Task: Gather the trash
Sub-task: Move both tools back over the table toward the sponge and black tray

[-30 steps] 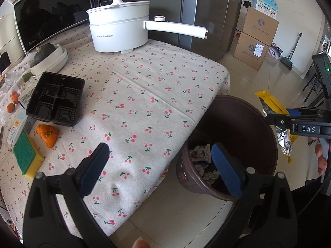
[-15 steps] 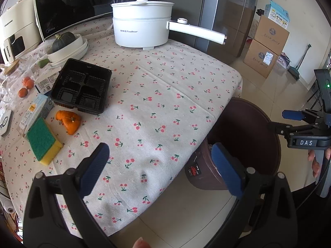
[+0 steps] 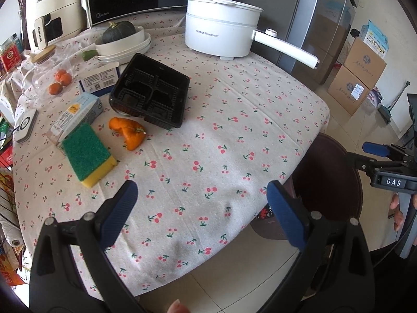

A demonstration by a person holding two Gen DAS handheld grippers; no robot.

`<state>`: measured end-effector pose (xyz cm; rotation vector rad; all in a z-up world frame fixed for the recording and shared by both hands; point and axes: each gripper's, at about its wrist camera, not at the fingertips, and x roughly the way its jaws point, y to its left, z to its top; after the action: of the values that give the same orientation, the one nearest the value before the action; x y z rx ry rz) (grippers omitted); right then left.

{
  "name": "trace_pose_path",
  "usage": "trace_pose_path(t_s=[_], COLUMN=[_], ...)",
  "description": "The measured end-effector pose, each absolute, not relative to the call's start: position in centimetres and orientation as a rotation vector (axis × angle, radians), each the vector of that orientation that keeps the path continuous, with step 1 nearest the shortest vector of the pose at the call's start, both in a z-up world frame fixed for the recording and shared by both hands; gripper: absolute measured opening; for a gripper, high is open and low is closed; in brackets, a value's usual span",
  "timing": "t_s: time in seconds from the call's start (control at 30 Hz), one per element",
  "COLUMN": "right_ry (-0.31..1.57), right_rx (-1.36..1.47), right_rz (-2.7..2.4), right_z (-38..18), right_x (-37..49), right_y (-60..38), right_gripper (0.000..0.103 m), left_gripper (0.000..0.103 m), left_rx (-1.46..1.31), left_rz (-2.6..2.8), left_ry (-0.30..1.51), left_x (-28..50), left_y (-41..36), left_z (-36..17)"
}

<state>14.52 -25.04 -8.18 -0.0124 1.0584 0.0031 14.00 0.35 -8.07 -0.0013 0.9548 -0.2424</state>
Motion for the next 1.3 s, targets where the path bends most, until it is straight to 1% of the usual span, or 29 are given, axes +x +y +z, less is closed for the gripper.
trace_pose_path(t_s=[0.33,0.63,0.77,0.97,1.17,1.27,1.3], right_ry=[1.028,1.035,1.039,1.056,1.082,1.086,1.089], right_rx=[-0.061,-0.107,-0.127,-0.107,-0.026,-0.009,-0.002], right_rz=[0.081,0.141,0.163,0.183,0.193,0.182,0.179], right_z=[-6.6,-6.6,-6.7,-7.2,-7.8,-8.1,-8.3], right_x=[17.2,19.4,20.5,22.1,23.4,23.9,24.0], right_y=[-19.7,-15.3,-13.9,-12.4,-11.6,-11.4,-11.3], right_gripper=[0.086,0.086,0.086,0.086,0.086,0.086,0.086], left_gripper=[0.099,0.099,0.099,0.098,0.096,0.091,0.087], left_rx=[-0.083,-0.140,-0.197,-0.261,-0.283,-0.309,-0.319], left_rz=[-0.129,-0.054,-0.045,0.039,0.117,0.142,0.145], left_ry=[0.955,0.975,1.010,1.081,1.083,1.100,1.107], left_x=[14.8,15.7,16.8,19.5,22.0,23.0,23.2], left_y=[6.9,12.4,14.4,15.0,13.9,13.6,13.6], left_z=[-7.2,-7.2,-8.3,-11.5,-12.7,-13.7,-14.1])
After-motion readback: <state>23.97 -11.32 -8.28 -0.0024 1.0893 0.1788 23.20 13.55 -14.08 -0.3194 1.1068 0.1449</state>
